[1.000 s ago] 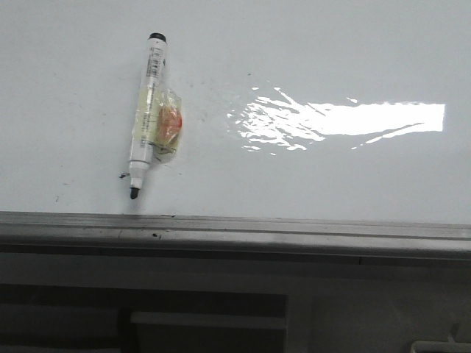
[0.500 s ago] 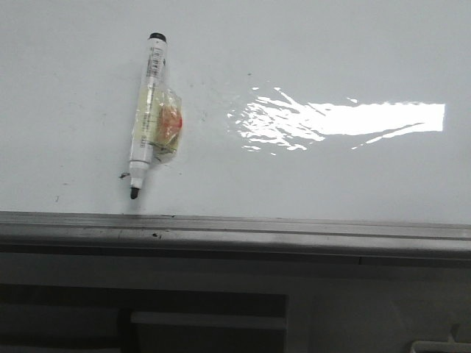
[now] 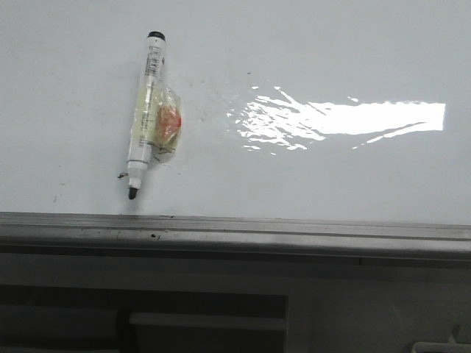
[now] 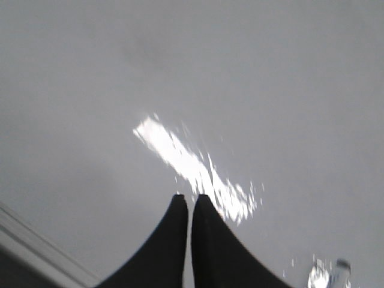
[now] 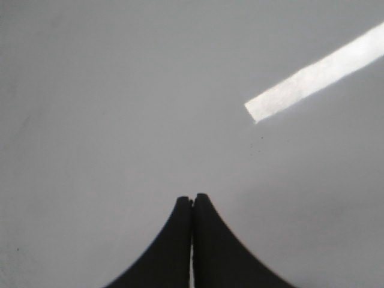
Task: Write number 5 on whiteboard
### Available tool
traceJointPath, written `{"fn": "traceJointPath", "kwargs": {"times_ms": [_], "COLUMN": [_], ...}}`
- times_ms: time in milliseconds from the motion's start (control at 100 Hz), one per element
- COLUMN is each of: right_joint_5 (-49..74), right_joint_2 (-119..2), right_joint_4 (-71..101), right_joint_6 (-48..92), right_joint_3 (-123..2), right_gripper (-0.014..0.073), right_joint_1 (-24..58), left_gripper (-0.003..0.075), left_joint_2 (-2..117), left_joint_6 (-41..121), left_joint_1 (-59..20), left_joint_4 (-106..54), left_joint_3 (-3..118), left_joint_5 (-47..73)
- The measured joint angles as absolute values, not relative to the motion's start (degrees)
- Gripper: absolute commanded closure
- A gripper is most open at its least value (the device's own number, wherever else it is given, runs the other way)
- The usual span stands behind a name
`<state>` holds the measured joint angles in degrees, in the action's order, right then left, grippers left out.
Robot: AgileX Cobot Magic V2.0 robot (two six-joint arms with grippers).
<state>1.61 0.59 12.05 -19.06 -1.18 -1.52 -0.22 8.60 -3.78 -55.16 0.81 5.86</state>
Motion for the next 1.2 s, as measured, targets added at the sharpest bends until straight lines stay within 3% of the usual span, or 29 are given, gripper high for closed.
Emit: {"fn": "traceJointPath", "kwargs": {"times_ms": [180, 400, 470, 600, 650, 910, 1200], "right_joint_5": [10.71, 24.35, 27.91, 32.09, 32.91, 33.84, 34.55], "right_joint_2": [-0.50, -9.12, -11.90, -15.74, -16.64, -17.48, -17.48], "right_joint_4": [6.45, 3.02, 2.88, 2.76, 2.76, 2.76, 2.76], "right_joint_6": [-18.28, -4.39, -1.53, 0.00, 0.00, 0.56, 0.56], "right_joint_3": [-11.20, -24.60, -28.03, -32.44, -33.52, -34.58, -34.58], "right_gripper": [0.0657, 0.0622, 0.0524, 0.0249, 0.0181, 0.0155, 0.0155], "right_joint_1": [-0.96, 3.94, 5.59, 7.69, 8.12, 8.23, 8.23], "left_gripper": [0.0741, 0.0726, 0.0631, 0.0321, 0.0273, 0.0327, 0.0333], "left_joint_2": [3.08, 20.97, 26.21, 33.97, 36.68, 49.61, 61.91], "left_joint_6": [15.48, 22.74, 23.94, 24.79, 24.83, 25.05, 25.17], "left_joint_1": [-3.78, -3.95, -5.38, -9.72, -11.79, -26.36, -42.83], "left_joint_4": [-45.86, -36.59, -36.29, -36.68, -37.62, -41.59, -42.97], "left_joint_3": [10.03, 24.73, 27.99, 32.05, 33.02, 33.80, 33.89], "left_joint_5": [17.44, 27.20, 28.18, 29.56, 29.69, 26.66, 11.22]}}
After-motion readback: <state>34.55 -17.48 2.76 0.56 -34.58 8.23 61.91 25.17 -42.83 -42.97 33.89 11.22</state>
